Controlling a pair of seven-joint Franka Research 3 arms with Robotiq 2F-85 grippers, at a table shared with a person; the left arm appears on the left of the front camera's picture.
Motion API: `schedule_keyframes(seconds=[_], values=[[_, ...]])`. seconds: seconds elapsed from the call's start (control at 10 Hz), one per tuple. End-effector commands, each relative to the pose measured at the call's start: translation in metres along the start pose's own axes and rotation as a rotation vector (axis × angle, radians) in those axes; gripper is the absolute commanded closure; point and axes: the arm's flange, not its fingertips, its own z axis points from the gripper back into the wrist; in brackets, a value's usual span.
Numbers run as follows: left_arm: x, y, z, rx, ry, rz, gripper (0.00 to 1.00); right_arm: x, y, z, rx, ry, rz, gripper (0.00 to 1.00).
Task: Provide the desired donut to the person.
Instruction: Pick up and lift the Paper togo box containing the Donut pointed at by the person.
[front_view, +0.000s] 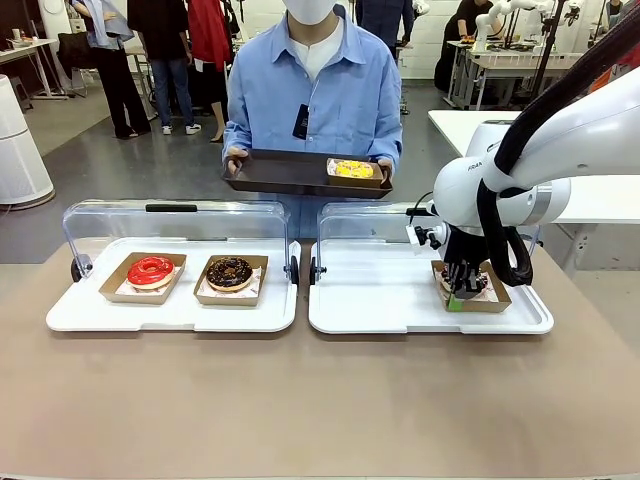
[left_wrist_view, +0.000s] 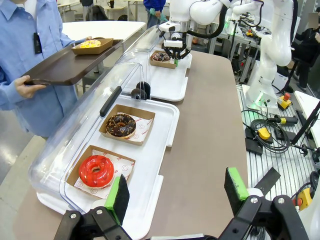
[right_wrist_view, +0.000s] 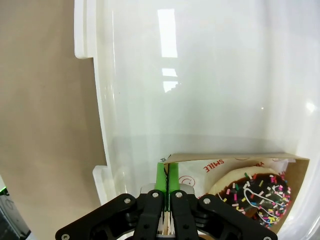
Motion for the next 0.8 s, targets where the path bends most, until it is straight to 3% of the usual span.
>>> schedule_keyframes(seconds=[0.0, 0.4, 0.7], values=[[-0.001, -0.001, 0.001, 0.000, -0.019, -0.023, 0.00, -0.001, 0.007, -0.023, 0.049, 0.039, -0.001, 1.00], [-0.001, -0.001, 0.001, 0.000, -0.019, -0.023, 0.00, 0.020, 0.056, 0.042, 0.028, 0.086, -0.110, 1.00], [-0.001, -0.001, 0.001, 0.000, -0.019, -0.023, 0.00, 0.030, 0.102, 0.093, 0.040, 0.063, -0.157, 1.00]])
